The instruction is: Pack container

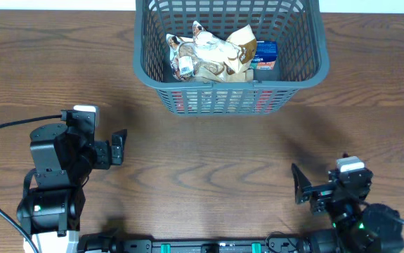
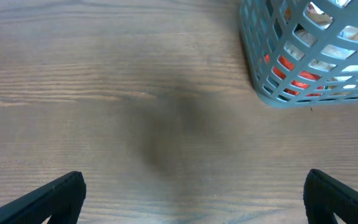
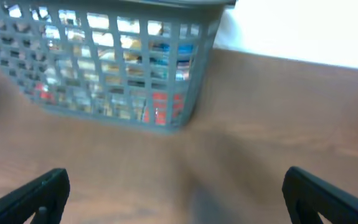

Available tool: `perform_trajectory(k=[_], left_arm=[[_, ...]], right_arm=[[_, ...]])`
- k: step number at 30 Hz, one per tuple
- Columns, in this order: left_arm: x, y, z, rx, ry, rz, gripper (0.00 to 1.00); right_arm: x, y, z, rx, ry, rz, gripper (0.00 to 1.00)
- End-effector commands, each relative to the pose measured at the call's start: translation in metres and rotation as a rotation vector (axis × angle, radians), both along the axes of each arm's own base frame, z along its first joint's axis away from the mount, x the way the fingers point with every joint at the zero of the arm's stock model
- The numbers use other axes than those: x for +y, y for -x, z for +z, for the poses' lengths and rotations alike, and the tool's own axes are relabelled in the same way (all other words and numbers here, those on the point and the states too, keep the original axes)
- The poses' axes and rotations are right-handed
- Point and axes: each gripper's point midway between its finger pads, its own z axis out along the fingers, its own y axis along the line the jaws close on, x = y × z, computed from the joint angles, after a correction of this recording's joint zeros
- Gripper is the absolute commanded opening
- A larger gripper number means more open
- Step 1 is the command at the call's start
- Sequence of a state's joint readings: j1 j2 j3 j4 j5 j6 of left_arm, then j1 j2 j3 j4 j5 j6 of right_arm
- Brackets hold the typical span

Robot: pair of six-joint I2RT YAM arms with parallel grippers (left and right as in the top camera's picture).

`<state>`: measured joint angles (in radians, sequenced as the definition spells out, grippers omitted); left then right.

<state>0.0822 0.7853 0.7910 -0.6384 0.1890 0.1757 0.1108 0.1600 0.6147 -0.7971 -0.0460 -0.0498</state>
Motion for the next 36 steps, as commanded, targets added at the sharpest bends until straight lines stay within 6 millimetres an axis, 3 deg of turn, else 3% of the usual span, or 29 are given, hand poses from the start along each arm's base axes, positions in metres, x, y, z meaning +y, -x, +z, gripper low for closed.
perform_trajectory(k=[1, 7, 14, 26, 30, 36], left_arm=[[-0.002, 0.000, 0.002, -0.007, 0.018, -0.002, 0.99], [-0.002, 0.000, 0.002, -0.007, 0.018, -0.002, 0.99], [-0.002, 0.000, 0.002, -0.007, 0.018, -0.002, 0.99], [-0.002, 0.000, 0.002, -0.007, 0.018, -0.002, 0.99], [-0.002, 0.000, 0.002, -0.007, 0.018, -0.002, 0.99], [-0.002, 0.000, 0.002, -0.007, 0.018, -0.002, 0.99]], right_arm=[[0.002, -0.012, -0.022, -0.032, -0.023, -0.003, 0.99], [-0.001, -0.041, -0.029, -0.204, -0.034, -0.036, 0.99], [-0.021, -0.057, -0.036, -0.330, -0.027, -0.161, 0.99], [-0.015, -0.060, -0.054, -0.333, 0.178, -0.087, 0.99], [-0.013, -0.058, -0.081, -0.220, 0.142, -0.079, 0.99], [-0.012, -0.058, -0.081, -0.219, 0.128, -0.071, 0.99]])
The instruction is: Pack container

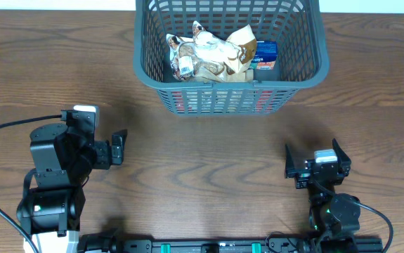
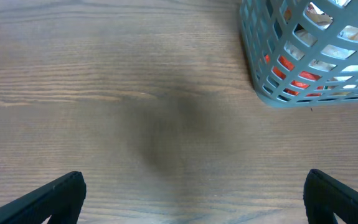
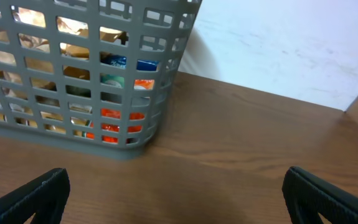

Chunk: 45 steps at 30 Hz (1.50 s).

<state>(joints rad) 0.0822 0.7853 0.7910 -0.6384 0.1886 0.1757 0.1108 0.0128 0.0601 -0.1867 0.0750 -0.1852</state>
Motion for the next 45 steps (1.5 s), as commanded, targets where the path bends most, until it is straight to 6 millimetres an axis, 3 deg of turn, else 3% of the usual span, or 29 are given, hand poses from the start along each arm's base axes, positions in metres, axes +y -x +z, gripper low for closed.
perform_trajectory(k=[1, 7, 13, 45], left_arm=[[-0.003, 0.000, 0.002, -0.007, 0.018, -0.003, 0.99], [-0.003, 0.000, 0.002, -0.007, 0.018, -0.003, 0.99], [-0.003, 0.000, 0.002, -0.007, 0.018, -0.003, 0.99], [-0.003, 0.000, 0.002, -0.007, 0.018, -0.003, 0.99]], right_arm=[[0.002, 0.000, -0.001, -0.002, -0.013, 0.009, 0.99], [-0.005, 0.000, 0.000, -0.005, -0.052, -0.037, 0.99], [-0.032, 0.001, 0.003, -0.030, -0.213, -0.209, 0.99], [-0.029, 0.001, 0.003, -0.029, -0.217, -0.194, 0.99]])
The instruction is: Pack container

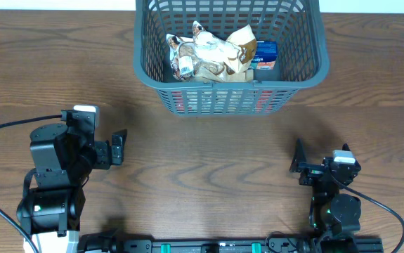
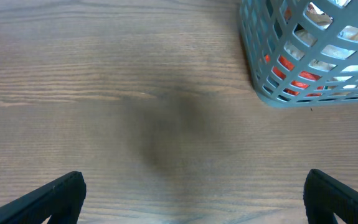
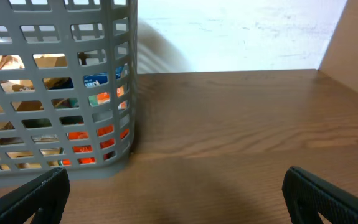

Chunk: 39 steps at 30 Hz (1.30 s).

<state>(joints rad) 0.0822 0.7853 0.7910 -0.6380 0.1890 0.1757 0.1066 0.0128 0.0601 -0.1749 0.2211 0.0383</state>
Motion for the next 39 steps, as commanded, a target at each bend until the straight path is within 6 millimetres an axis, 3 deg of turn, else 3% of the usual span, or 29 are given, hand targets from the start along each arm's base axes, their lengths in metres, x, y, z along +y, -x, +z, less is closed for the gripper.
perform_trajectory(k=[1, 11, 15, 18, 25, 29, 33, 39], left_arm=[[-0.002, 0.000, 0.002, -0.007, 0.018, -0.002, 0.99], [-0.002, 0.000, 0.003, -0.008, 0.017, -0.003, 0.98], [0.006, 0.001, 0.007, -0.031, -0.035, 0.024, 0.99], [-0.002, 0.000, 0.025, -0.113, -0.038, -0.006, 0.99], [-0.025, 0.008, 0.091, -0.439, -0.031, -0.083, 0.99], [-0.024, 0.022, 0.107, -0.564, -0.032, -0.082, 0.99], [-0.024, 0.030, 0.108, -0.678, -0.031, -0.079, 0.99], [-0.024, 0.031, 0.089, -0.809, 0.020, -0.059, 0.99]], right_arm=[[-0.003, 0.000, -0.001, -0.005, -0.013, -0.017, 0.99], [-0.003, 0.000, -0.001, -0.005, -0.013, -0.017, 0.99], [-0.003, 0.000, -0.001, -0.005, -0.013, -0.017, 0.99], [-0.003, 0.000, -0.001, -0.005, -0.013, -0.017, 0.99], [-0.003, 0.000, -0.001, -0.005, -0.013, -0.017, 0.99], [-0.003, 0.000, -0.001, -0.005, -0.013, -0.017, 0.99], [-0.003, 0.000, -0.001, -0.005, -0.013, -0.017, 0.99], [-0.003, 0.000, -0.001, -0.005, -0.013, -0.017, 0.99]])
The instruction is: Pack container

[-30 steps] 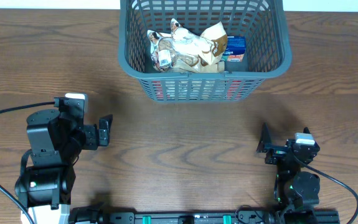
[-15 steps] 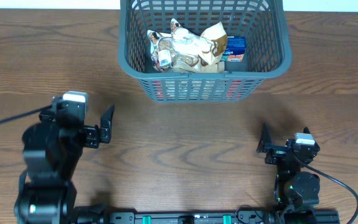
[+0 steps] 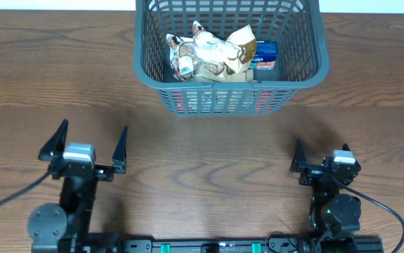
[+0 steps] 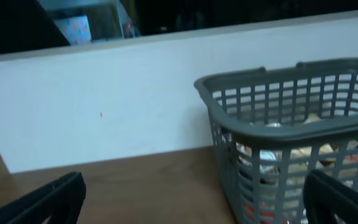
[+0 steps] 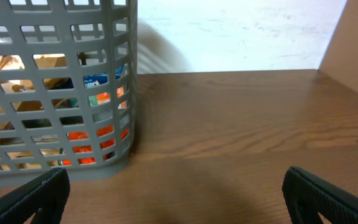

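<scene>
The grey mesh basket (image 3: pixel 230 56) stands at the far middle of the table, holding several snack packets (image 3: pixel 209 53) and a blue box (image 3: pixel 265 55). In the left wrist view the basket (image 4: pixel 291 130) fills the right side; in the right wrist view the basket (image 5: pixel 54 87) fills the left. My left gripper (image 3: pixel 93 139) sits low near the front left, open and empty, facing the basket; it also shows as my left gripper (image 4: pixel 194 199). My right gripper (image 3: pixel 321 158) sits near the front right, open and empty, likewise my right gripper (image 5: pixel 175 196).
The brown wooden table (image 3: pixel 209 154) stretches between the grippers and the basket. A white wall (image 4: pixel 104 106) rises behind the table. A brown panel stands at the right edge of the right wrist view.
My left arm has moved from the left side, gripper turned rightward over the table, to a low pose at the front facing the basket. The right arm and the basket have not moved.
First my right gripper was at the front right, turned toward the left, with the left arm still. Then the right gripper faced the basket, then sat lower at the front. The left arm stayed put until now, when it too sits low facing the basket.
</scene>
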Available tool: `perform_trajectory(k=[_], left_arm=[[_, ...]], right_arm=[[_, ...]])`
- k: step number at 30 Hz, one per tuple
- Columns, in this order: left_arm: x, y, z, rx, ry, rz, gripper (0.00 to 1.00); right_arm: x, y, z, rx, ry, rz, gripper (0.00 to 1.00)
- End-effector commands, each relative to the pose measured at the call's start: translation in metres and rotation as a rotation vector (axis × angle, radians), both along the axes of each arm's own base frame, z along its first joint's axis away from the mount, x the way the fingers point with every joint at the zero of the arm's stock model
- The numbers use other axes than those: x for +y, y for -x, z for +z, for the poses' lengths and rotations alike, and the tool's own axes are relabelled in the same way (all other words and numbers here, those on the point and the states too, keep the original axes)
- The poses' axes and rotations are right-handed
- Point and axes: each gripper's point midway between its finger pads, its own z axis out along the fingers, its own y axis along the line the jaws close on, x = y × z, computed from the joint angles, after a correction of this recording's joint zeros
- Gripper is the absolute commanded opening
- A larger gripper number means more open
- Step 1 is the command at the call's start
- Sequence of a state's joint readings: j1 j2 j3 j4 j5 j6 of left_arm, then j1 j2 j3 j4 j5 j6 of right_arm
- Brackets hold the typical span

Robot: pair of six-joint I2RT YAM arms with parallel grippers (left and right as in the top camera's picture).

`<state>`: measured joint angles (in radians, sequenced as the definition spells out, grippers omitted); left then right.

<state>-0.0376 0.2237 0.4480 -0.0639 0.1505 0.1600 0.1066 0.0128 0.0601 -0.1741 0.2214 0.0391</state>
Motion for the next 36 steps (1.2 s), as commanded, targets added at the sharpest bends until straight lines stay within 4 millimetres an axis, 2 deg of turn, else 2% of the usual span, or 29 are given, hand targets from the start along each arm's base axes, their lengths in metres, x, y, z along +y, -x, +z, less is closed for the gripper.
perform_trajectory(k=[1, 9, 12, 18, 23, 30, 36], left_arm=[[0.000, 0.000, -0.018, -0.032, 0.037, -0.004, 0.99], [0.004, -0.003, -0.056, -0.150, 0.045, 0.020, 0.99], [0.006, -0.005, -0.064, -0.162, 0.048, 0.034, 0.99], [0.026, -0.010, -0.082, -0.113, 0.060, 0.149, 0.99], [0.040, -0.013, -0.107, -0.015, 0.056, 0.235, 0.99], [0.040, -0.014, -0.142, 0.127, 0.068, 0.235, 0.99], [0.018, -0.014, -0.155, 0.184, 0.055, 0.112, 0.99]], right_arm=[[-0.003, 0.000, -0.001, -0.004, -0.012, -0.016, 0.99], [-0.003, 0.000, -0.001, -0.004, -0.012, -0.016, 0.99], [-0.003, 0.000, -0.001, -0.004, -0.012, -0.016, 0.99], [-0.003, 0.000, -0.001, -0.004, -0.012, -0.016, 0.99], [-0.003, 0.000, -0.001, -0.004, -0.012, -0.016, 0.99], [-0.003, 0.000, -0.001, -0.004, -0.012, -0.016, 0.99], [-0.003, 0.000, -0.001, -0.004, -0.012, -0.016, 0.99]])
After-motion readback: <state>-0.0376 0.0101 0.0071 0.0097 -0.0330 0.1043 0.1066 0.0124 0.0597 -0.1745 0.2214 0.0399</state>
